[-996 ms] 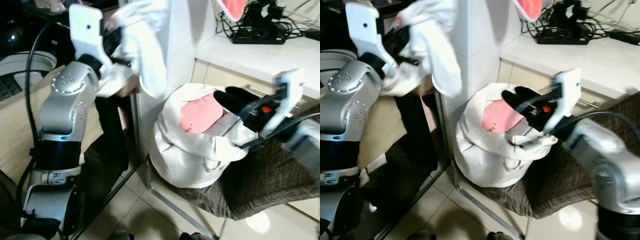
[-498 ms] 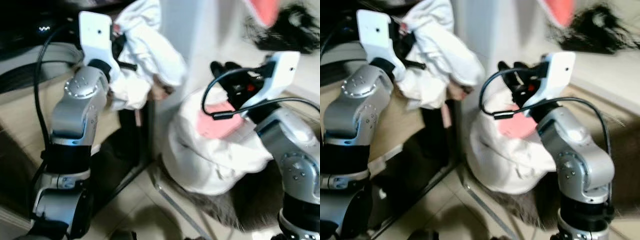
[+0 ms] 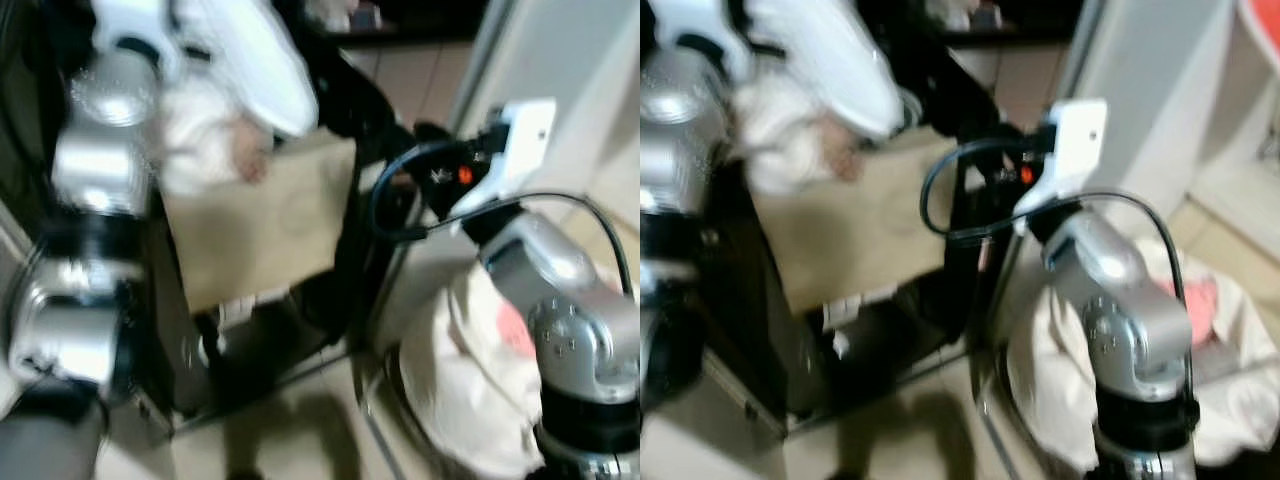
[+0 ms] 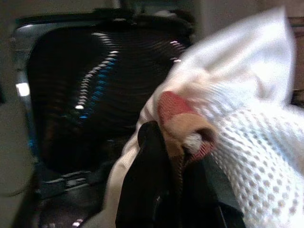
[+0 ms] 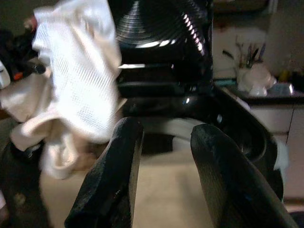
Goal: Clothes washing
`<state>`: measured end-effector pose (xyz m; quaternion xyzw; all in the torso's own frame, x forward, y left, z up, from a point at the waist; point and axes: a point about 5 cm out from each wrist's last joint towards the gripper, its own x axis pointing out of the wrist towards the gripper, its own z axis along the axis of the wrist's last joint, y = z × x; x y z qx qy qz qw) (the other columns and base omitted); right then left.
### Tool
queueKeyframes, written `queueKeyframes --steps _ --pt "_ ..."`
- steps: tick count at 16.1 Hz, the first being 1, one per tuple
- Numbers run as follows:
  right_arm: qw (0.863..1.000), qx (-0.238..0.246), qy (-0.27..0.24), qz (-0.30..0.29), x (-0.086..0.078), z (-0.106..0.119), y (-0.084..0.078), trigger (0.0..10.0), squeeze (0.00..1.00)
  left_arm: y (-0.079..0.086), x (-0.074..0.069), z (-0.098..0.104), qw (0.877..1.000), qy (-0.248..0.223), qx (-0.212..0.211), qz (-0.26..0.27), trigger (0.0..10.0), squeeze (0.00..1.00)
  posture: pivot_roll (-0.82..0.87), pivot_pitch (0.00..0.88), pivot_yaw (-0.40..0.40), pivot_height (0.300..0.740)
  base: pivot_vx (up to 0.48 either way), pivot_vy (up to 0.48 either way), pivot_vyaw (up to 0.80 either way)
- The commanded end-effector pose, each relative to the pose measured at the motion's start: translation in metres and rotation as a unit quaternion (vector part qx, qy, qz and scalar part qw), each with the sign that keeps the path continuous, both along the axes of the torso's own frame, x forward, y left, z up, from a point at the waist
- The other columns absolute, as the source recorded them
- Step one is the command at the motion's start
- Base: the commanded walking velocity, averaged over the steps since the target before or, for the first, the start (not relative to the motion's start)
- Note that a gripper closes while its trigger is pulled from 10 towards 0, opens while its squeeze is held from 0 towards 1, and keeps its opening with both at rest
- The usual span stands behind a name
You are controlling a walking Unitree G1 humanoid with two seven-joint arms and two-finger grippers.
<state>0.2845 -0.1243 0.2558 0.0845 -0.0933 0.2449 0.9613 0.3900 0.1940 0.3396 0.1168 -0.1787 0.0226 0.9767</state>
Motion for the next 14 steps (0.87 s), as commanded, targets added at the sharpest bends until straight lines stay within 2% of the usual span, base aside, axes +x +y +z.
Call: queueKeyframes --steps 1,5,7,8,9,10,11,12,13,14 --pt "0.999 0.017 0.004 -0.031 0.001 -0.001 -0.011 10.0 0.0 -0.023 0.005 0.018 0.998 -0.03 0.022 -0.04 10.0 0.0 -0.01 0.0 -0.018 0.74 0.36 0.0 0.0" --pt "0.999 0.013 0.0 -0.032 -0.002 -0.003 -0.011 10.0 0.0 -0.026 0.017 0.036 0.997 -0.043 0.059 -0.038 10.0 0.0 -0.02 0.0 -0.005 0.74 0.359 0.0 0.0" --pt "1.0 0.002 0.002 -0.023 -0.006 -0.006 -0.009 10.0 0.0 -0.015 0.021 0.043 0.993 -0.041 0.105 0.028 10.0 0.0 -0.02 0.0 0.0 0.74 0.347 0.0 0.0" --pt "1.0 0.0 0.003 -0.016 -0.007 -0.007 -0.008 10.0 0.0 -0.007 0.024 0.041 0.987 -0.029 0.141 0.069 10.0 0.0 -0.03 0.0 0.002 0.74 0.3 0.0 0.0" --pt "1.0 -0.005 0.006 -0.005 -0.009 -0.008 -0.005 10.0 0.0 -0.003 0.029 0.025 0.983 0.032 0.165 0.067 10.0 0.0 -0.03 0.0 0.002 0.74 0.0 0.0 0.0" --pt "1.0 -0.011 0.009 0.01 -0.012 -0.009 -0.003 10.0 0.0 -0.006 0.035 0.0 0.976 0.12 0.181 0.031 10.0 0.0 -0.03 0.0 0.004 0.74 0.0 0.0 0.0" --pt "1.0 -0.018 0.011 0.021 -0.013 -0.011 -0.002 10.0 0.0 -0.008 0.036 -0.022 0.961 0.192 0.198 0.0 10.0 0.0 -0.03 0.0 0.004 0.74 0.0 0.0 0.0" --pt "0.999 -0.027 0.013 0.036 -0.017 -0.013 0.001 10.0 0.0 -0.011 0.036 -0.048 0.941 0.274 0.192 -0.051 10.0 0.0 -0.03 0.0 0.004 0.74 0.0 0.0 0.0" --pt "0.999 -0.03 0.014 0.043 -0.018 -0.013 0.003 10.0 0.0 -0.012 0.036 -0.052 0.94 0.285 0.174 -0.064 10.0 0.34 -0.03 0.0 0.005 0.74 0.0 0.0 0.0" --pt "0.998 -0.032 0.014 0.052 -0.02 -0.014 0.004 10.0 0.0 -0.012 0.036 -0.052 0.939 0.289 0.175 -0.07 10.0 1.0 -0.03 0.0 0.004 0.74 0.0 0.0 0.0"
